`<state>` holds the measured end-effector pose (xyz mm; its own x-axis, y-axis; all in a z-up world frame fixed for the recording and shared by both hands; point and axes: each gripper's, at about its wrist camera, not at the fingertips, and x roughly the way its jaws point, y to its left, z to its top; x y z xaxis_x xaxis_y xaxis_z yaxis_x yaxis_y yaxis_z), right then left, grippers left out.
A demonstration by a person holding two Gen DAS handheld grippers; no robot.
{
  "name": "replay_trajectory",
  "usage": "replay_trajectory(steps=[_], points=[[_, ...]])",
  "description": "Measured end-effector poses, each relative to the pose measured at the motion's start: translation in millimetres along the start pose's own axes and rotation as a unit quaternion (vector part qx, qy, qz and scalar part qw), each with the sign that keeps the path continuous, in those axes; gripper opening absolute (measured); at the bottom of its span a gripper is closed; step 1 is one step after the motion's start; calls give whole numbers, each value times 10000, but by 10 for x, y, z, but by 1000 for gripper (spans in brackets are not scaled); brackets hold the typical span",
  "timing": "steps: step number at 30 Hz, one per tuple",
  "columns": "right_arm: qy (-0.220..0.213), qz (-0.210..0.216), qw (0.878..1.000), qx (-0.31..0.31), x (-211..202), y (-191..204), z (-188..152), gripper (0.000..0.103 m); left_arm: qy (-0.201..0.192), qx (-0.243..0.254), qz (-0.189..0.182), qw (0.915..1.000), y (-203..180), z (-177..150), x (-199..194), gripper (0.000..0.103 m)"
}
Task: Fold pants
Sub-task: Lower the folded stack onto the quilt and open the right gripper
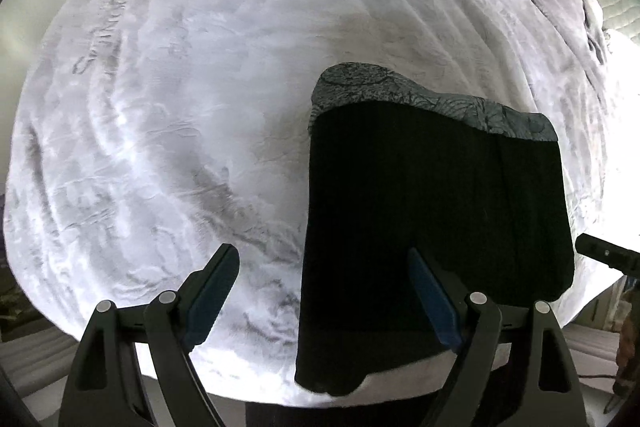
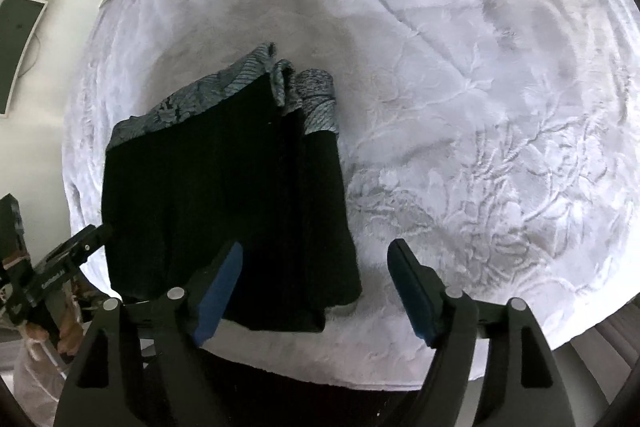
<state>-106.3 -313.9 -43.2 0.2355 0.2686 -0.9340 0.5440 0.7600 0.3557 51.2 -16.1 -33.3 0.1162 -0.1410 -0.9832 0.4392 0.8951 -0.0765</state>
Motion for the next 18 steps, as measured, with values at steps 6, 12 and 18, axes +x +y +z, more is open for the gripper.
replay_trajectory(steps=[6, 12, 18], points=[[-186, -165, 9997, -33, -87, 147, -60, 81, -75, 297, 186, 9994, -240, -95, -155, 87], [-347, -310, 9988, -154, -215, 355, -129, 83, -112, 470, 212, 9986, -423, -99, -281, 87], [-506, -468, 9968, -417, -400, 537, -141, 93, -230, 463, 312, 9982, -551, -45, -389, 87]])
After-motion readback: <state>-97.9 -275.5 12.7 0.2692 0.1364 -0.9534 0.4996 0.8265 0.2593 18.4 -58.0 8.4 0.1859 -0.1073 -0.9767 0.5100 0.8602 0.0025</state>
